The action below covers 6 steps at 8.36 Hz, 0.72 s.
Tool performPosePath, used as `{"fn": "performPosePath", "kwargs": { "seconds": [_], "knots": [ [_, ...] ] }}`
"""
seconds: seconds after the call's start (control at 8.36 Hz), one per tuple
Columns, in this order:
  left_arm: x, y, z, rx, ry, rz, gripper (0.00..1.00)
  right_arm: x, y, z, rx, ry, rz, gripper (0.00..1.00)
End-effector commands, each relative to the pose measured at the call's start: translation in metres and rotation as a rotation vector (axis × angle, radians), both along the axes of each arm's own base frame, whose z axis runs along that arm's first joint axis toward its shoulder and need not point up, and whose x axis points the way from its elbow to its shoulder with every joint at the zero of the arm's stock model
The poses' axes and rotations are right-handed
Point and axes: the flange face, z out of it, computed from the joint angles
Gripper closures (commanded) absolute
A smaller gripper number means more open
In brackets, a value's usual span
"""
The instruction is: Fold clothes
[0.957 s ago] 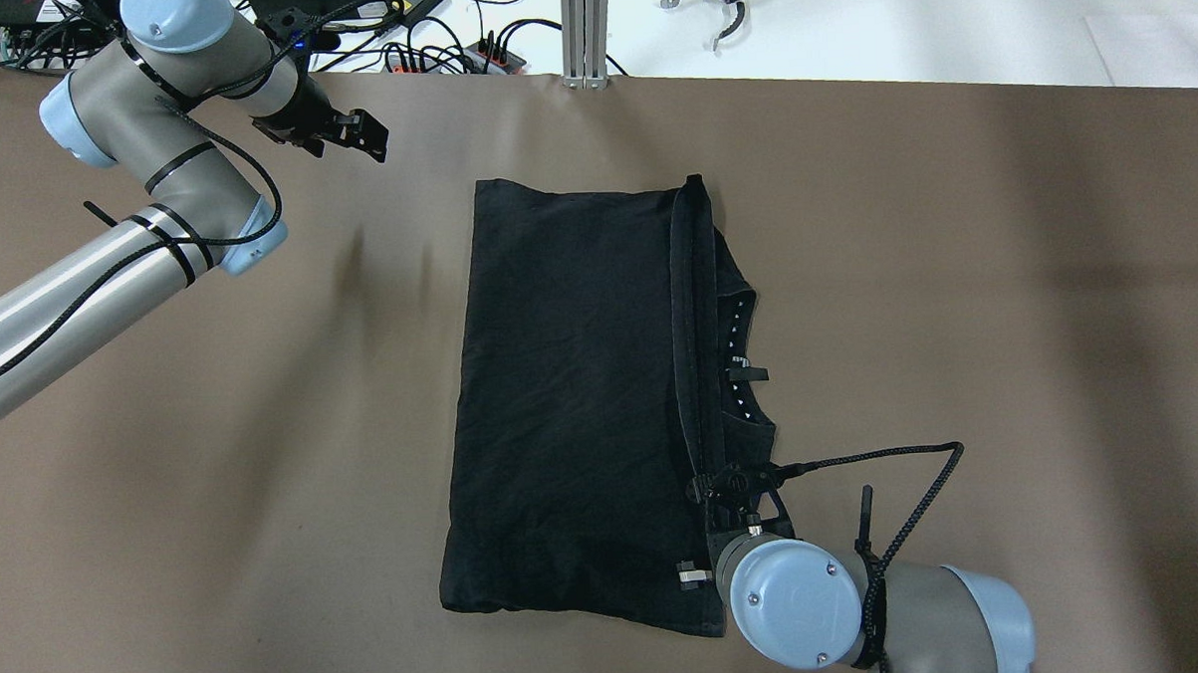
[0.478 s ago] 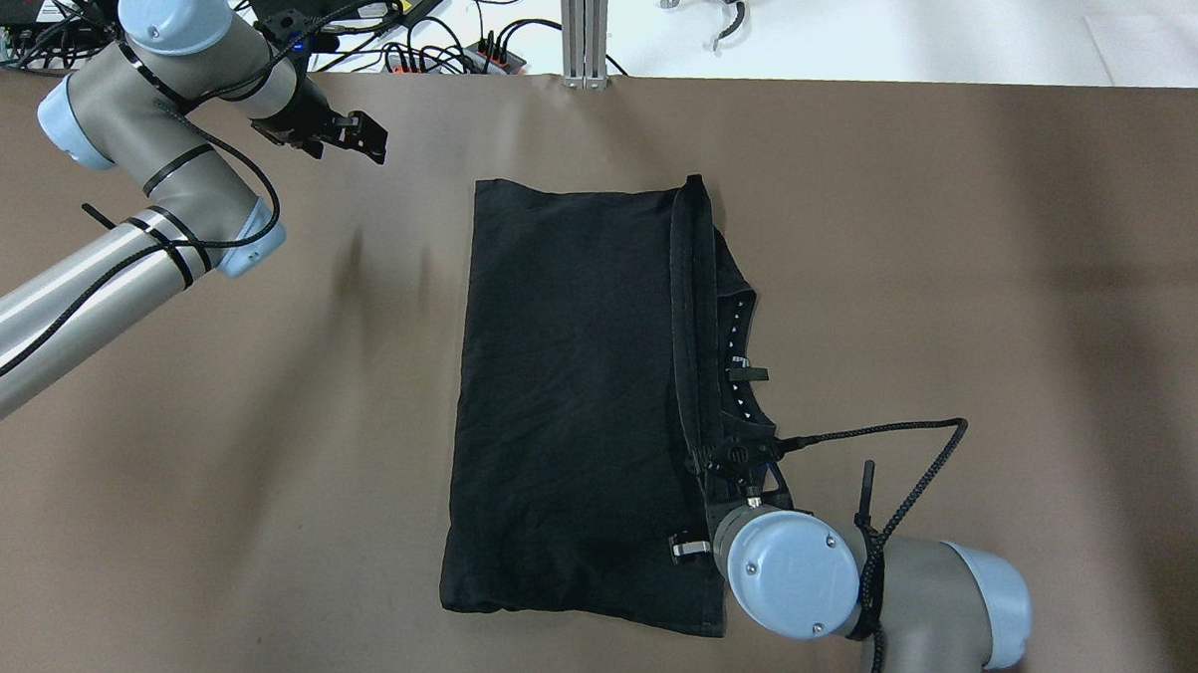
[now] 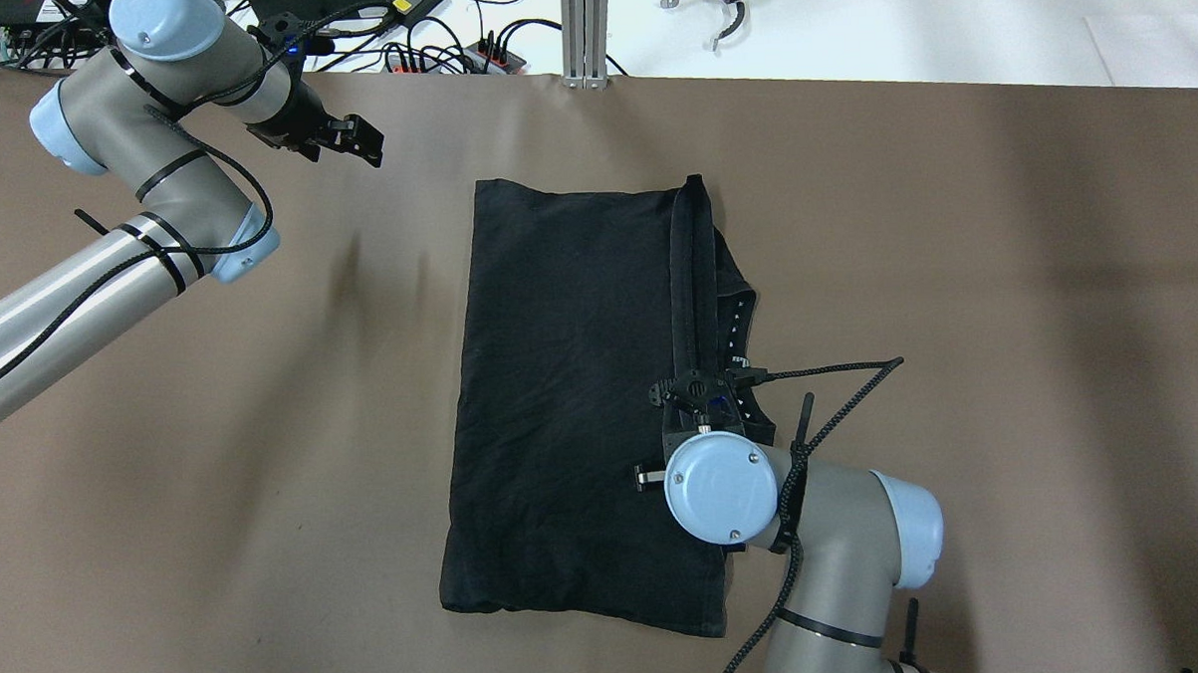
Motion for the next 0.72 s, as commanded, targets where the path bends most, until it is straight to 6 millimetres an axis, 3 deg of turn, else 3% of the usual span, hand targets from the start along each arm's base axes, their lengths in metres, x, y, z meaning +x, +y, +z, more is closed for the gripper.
{"fn": "performPosePath", "kwargs": {
  "seconds": [0.0, 0.36, 0.6],
  "knots": [
    [0.0, 0.0, 0.0, 0.002, 0.0, 0.001, 0.06, -0.011, -0.035, 0.013, 0.002, 0.064, 0.004, 0.06],
    [0.001, 0.001, 0.0, 0.002, 0.0, 0.002, 0.06, 0.002, -0.054, 0.029, 0.0, 0.128, -0.01, 0.06],
    [0.001, 0.001, 0.001, 0.001, -0.001, 0.002, 0.06, 0.032, -0.081, 0.044, -0.046, 0.135, -0.059, 0.06]
  ]
}}
